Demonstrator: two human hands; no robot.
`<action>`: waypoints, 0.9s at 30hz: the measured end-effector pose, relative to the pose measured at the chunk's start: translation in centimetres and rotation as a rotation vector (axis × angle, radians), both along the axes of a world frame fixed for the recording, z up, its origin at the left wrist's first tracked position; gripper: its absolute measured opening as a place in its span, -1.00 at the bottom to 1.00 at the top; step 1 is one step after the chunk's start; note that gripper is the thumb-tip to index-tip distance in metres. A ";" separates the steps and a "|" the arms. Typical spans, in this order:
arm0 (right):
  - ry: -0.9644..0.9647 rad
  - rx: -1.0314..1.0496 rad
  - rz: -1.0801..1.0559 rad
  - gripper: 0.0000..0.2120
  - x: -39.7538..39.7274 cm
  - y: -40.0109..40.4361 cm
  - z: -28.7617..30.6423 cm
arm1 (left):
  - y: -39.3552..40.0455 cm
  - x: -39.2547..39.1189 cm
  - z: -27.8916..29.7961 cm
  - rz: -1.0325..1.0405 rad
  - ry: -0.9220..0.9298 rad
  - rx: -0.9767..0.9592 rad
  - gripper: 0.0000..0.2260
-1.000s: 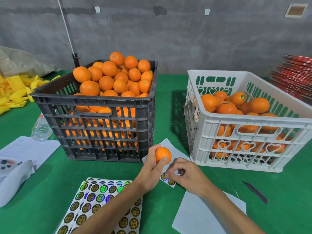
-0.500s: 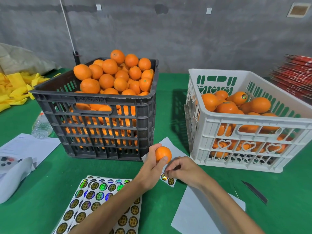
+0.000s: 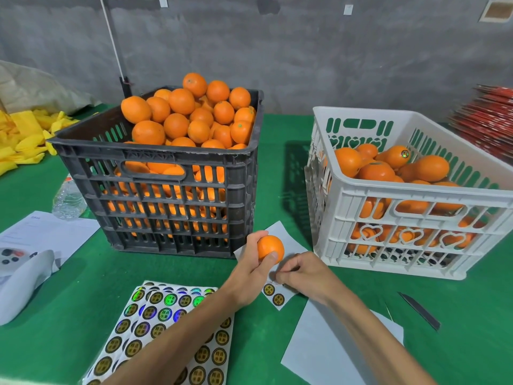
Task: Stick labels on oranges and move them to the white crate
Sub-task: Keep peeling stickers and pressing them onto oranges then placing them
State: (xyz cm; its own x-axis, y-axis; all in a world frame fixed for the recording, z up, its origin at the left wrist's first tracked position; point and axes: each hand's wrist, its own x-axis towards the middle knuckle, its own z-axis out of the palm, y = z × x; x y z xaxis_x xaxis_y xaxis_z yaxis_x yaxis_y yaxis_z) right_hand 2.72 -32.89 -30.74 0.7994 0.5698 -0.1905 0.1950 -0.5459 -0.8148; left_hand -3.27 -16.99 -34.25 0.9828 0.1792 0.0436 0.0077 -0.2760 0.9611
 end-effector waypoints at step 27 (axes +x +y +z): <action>-1.248 -0.109 -0.283 -0.19 -2.9 0.6 11.1 | -2.3 1.8 15.3 0.014 -0.252 -0.071 -0.42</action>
State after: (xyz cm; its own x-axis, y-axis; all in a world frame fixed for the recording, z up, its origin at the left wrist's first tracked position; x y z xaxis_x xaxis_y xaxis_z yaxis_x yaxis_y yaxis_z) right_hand -0.16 -32.28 -19.61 0.5594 0.3803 0.7365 0.6570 -0.7452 -0.1142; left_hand -1.47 -19.34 -18.98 0.9400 0.2040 0.2735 -0.2312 -0.2090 0.9502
